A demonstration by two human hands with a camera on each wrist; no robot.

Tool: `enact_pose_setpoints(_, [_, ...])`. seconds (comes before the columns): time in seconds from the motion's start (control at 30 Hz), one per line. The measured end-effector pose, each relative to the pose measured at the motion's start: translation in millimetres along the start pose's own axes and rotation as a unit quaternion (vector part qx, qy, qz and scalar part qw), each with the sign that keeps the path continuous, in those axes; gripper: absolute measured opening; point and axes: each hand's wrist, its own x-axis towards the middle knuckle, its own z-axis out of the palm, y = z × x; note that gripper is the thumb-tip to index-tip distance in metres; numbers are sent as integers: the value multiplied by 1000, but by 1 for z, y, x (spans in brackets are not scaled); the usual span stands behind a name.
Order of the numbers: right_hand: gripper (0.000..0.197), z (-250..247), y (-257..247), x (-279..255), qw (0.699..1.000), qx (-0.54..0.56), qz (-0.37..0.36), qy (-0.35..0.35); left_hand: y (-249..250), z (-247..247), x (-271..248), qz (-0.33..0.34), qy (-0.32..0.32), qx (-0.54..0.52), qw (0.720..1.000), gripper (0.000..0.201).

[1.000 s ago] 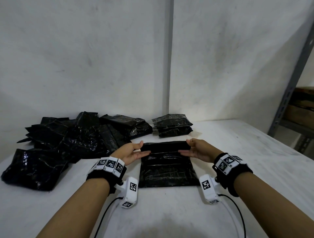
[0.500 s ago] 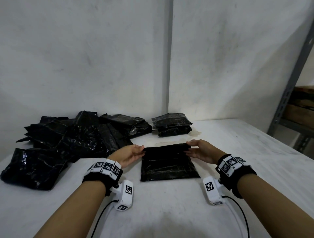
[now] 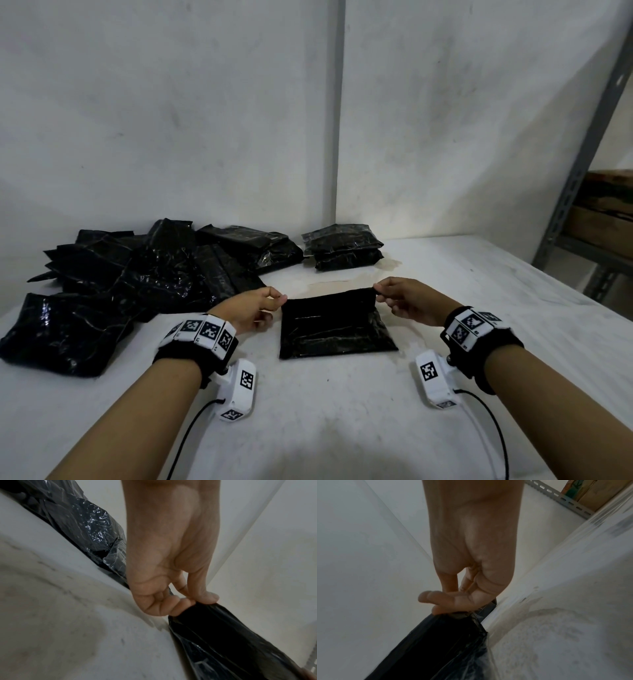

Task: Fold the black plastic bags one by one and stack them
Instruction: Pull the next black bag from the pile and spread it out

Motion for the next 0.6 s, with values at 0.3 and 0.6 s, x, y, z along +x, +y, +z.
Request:
enact_pose_setpoints(0.3, [24, -3, 0, -7, 997, 71, 33, 8, 3, 3, -7, 2, 8, -76, 997, 7])
enact_pose_setpoints(0.6, [11, -3, 2, -12, 996, -36, 82, -30, 3, 8, -11, -34, 35, 10, 999, 8])
